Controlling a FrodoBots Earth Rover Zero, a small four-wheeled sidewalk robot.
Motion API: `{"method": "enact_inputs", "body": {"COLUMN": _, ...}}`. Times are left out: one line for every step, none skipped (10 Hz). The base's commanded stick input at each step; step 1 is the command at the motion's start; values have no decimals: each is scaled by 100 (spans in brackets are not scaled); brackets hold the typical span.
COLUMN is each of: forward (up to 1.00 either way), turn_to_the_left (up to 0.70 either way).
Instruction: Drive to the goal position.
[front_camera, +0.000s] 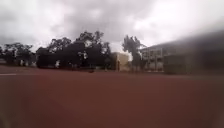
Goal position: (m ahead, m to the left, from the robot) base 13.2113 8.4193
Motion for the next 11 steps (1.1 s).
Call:
{"method": "enact_inputs", "body": {"forward": 100, "turn_to_the_left": 0}}
{"method": "enact_inputs", "body": {"forward": 100, "turn_to_the_left": 0}}
{"method": "enact_inputs", "body": {"forward": 100, "turn_to_the_left": 0}}
{"method": "enact_inputs", "body": {"forward": 100, "turn_to_the_left": 0}}
{"method": "enact_inputs", "body": {"forward": 100, "turn_to_the_left": 0}}
{"method": "enact_inputs", "body": {"forward": 100, "turn_to_the_left": 0}}
{"method": "enact_inputs", "body": {"forward": 100, "turn_to_the_left": 0}}
{"method": "enact_inputs", "body": {"forward": 100, "turn_to_the_left": 0}}
{"method": "enact_inputs", "body": {"forward": 100, "turn_to_the_left": 0}}
{"method": "enact_inputs", "body": {"forward": 100, "turn_to_the_left": 0}}
{"method": "enact_inputs", "body": {"forward": 100, "turn_to_the_left": 0}}
